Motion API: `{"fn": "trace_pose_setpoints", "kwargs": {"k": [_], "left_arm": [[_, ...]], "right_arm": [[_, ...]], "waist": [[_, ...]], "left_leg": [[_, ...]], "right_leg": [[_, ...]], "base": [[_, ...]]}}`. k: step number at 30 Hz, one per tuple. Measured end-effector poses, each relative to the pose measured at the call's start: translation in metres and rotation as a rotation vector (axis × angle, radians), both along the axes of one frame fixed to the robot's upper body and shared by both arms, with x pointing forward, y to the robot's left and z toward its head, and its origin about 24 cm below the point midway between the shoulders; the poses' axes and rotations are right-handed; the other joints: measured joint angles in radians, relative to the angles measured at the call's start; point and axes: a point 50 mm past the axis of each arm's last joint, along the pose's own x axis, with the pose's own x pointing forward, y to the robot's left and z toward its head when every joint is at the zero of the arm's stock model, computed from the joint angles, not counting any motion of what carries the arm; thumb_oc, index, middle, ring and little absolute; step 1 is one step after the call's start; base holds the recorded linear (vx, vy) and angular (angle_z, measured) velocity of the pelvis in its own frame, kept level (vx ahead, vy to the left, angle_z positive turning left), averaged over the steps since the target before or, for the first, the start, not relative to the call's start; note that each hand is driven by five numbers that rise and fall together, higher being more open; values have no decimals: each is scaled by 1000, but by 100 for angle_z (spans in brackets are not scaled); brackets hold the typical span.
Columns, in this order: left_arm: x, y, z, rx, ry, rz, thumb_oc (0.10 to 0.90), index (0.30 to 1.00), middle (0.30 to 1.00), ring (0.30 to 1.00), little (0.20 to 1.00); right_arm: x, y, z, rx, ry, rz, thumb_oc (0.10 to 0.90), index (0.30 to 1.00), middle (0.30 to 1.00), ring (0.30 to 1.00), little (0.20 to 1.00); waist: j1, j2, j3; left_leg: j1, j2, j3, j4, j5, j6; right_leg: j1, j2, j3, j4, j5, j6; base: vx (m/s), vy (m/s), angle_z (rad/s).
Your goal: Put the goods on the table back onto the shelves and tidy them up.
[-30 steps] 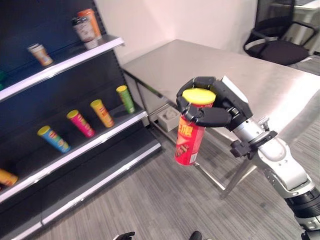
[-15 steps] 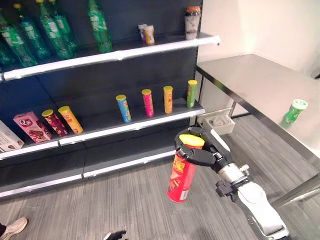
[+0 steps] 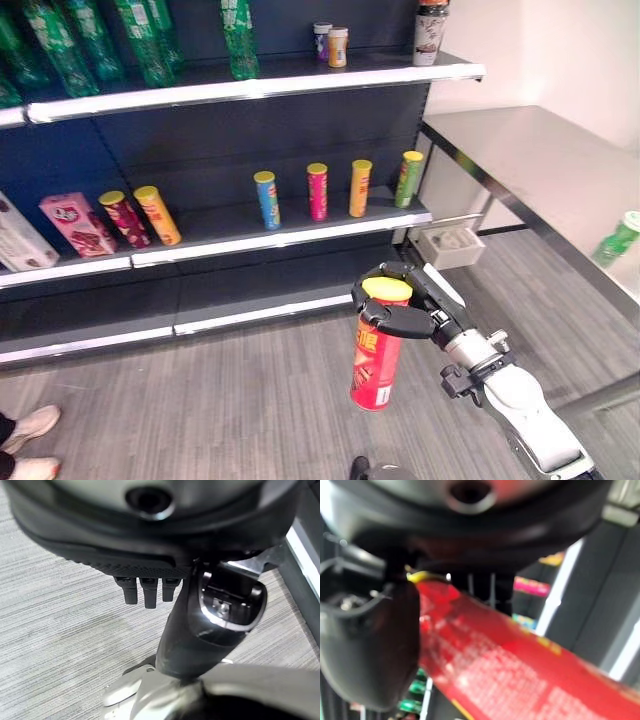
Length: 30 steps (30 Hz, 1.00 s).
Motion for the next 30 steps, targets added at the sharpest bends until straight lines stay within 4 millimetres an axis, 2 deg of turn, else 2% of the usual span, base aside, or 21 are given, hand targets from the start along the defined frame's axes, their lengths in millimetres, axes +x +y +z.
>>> {"fn": "trace_pose_setpoints", "kwargs": {"k": [1, 2, 5, 6, 7, 8, 9, 10, 11, 12, 13, 15, 17, 19, 21, 22, 24, 25, 26, 28, 30], "left_arm": [[0, 0, 0, 0, 0, 0, 800, 900, 900, 900, 900], [3, 0, 1, -1, -15, 13, 800, 900, 900, 900, 900], [4, 3, 1, -1, -29, 69, 800, 900, 900, 900, 900], [6, 5, 2, 2, -35, 69, 800, 900, 900, 900, 900], [13, 9, 3, 11, -53, 62, 800, 900, 900, 900, 900], [24, 13, 6, 21, -84, 63, 800, 900, 900, 900, 900], [33, 18, 9, 30, -120, 77, 800, 900, 900, 900, 900], [29, 15, 7, 28, -93, 12, 800, 900, 900, 900, 900], [27, 12, 6, 17, -92, 42, 800, 900, 900, 900, 900], [18, 11, 4, -17, -96, 250, 800, 900, 900, 900, 900], [14, 8, 2, -48, -117, 441, 800, 900, 900, 900, 900], [14, -2, -1, -90, -120, 589, 800, 900, 900, 900, 900], [9, -7, -2, -108, -116, 652, 800, 900, 900, 900, 900], [5, -12, -3, -123, -106, 659, 800, 900, 900, 900, 900], [-1, -17, -4, -125, -85, 646, 800, 900, 900, 900, 900], [1, -16, -4, -123, -91, 631, 800, 900, 900, 900, 900], [11, -10, -2, -111, -113, 572, 800, 900, 900, 900, 900], [15, -8, -1, -110, -127, 565, 800, 900, 900, 900, 900], [20, 1, 3, -94, -169, 556, 800, 900, 900, 900, 900], [17, 0, 2, -93, -158, 558, 800, 900, 900, 900, 900], [18, 3, 2, -83, -159, 560, 800, 900, 900, 900, 900]], "right_arm": [[0, 0, 0, 0, 0, 0, 400, 300, 300, 300, 300], [1, -4, 2, -9, -9, -20, 400, 300, 300, 300, 300], [3, -9, 5, -2, -25, -58, 400, 300, 300, 300, 300], [4, -9, 5, 0, -29, -67, 400, 300, 300, 300, 300], [4, -10, 7, -8, -38, -71, 400, 300, 300, 300, 300], [4, -12, 8, -28, -46, -74, 400, 300, 300, 300, 300], [5, -13, 10, -53, -60, -75, 400, 300, 300, 300, 300], [10, -12, 20, -77, -146, -122, 400, 300, 300, 300, 300], [10, -12, 19, -76, -144, -122, 400, 300, 300, 300, 300], [7, -14, 14, -69, -133, -124, 400, 300, 300, 300, 300], [7, -18, 11, -76, -131, -130, 400, 300, 300, 300, 300], [9, -30, -3, -110, -69, -174, 400, 300, 300, 300, 300], [9, -44, -26, -138, 41, -235, 400, 300, 300, 300, 300], [3, -49, -33, -152, 84, -250, 400, 300, 300, 300, 300], [-1, -50, -37, -154, 102, -254, 400, 300, 300, 300, 300], [-1, -50, -39, -155, 107, -254, 400, 300, 300, 300, 300], [-2, -50, -39, -151, 108, -255, 400, 300, 300, 300, 300], [-2, -50, -38, -150, 105, -254, 400, 300, 300, 300, 300], [-2, -48, -36, -119, 91, -272, 400, 300, 300, 300, 300], [-2, -49, -37, -103, 88, -293, 400, 300, 300, 300, 300], [-2, -46, -38, -84, 87, -304, 400, 300, 300, 300, 300]], "waist": [[0, 0, 0], [12, 0, 0], [32, -6, 6], [30, -21, 15], [26, -35, 23], [27, -56, 36], [31, -61, 40], [29, -10, 91], [33, -9, 91], [56, 0, 47], [60, -2, 24], [56, 9, 34], [62, 21, 38], [82, 43, 38], [77, 65, 37], [78, 65, 37], [78, 35, 49], [78, 27, 52], [86, -13, 65], [82, -3, 61], [86, -3, 61]], "left_leg": [[0, 0, 0, 1, 0, 0], [-25, 10, -12, 36, -15, -16], [-81, 28, -17, 122, -43, -50], [-111, 32, -19, 186, -57, -73], [-179, 34, -18, 309, -69, -110], [-270, 49, 11, 450, -64, -146], [-332, 78, 54, 533, -55, -160], [-171, 157, 162, 105, 49, -67], [-175, 157, 162, 104, 50, -69], [-233, 166, 171, 111, 45, -76], [-285, 168, 168, 126, 48, -81], [-335, 160, 149, 125, 88, -83], [-328, 153, 142, 111, 131, -102], [-296, 156, 153, 67, 148, -128], [-275, 169, 149, 61, 149, -126], [-276, 172, 143, 75, 154, -130], [-310, 174, 122, 141, 208, -173], [-317, 171, 117, 153, 227, -183], [-336, 181, 156, 158, 225, -164], [-332, 211, 159, 112, 220, -157], [-344, 253, 105, 7, 228, -169]], "right_leg": [[0, 1, 0, -1, 0, -1], [29, 20, -5, -69, 34, -51], [56, 39, -14, -136, 46, -73], [70, 36, -21, -156, 47, -77], [82, 26, -38, -177, 52, -89], [86, 19, -60, -202, 52, -91], [87, 19, -67, -228, 51, -92], [240, -56, -78, -296, 61, 61], [233, -54, -75, -295, 61, 61], [158, -51, -52, -272, 56, 57], [102, -44, -48, -247, 56, 57], [56, -49, -66, -221, 51, 49], [71, -61, -89, -220, 35, 46], [83, -55, -87, -223, 25, 34], [102, -38, -86, -222, 21, 31], [104, -37, -85, -221, 15, 28], [120, -52, -83, -224, 7, 14], [122, -57, -86, -225, 7, 12], [167, -73, -114, -280, 30, -8], [189, -51, -120, -301, 32, -12], [191, -25, -113, -302, 24, -9]], "base": [[-18, -31, 5], [-1, -38, 5], [-29, -50, 6], [-84, -40, 38], [-62, -23, 49], [57, 0, 50], [60, 37, 36], [26, -35, 16], [-109, -121, -12], [-123, -192, -22], [-119, -166, -16], [-50, -125, 32], [25, -81, 45], [36, -74, 2], [24, -65, -9], [16, -52, 4], [46, 21, 16], [115, 111, 18], [150, 144, 18], [148, 149, 14], [219, 134, 0]]}}
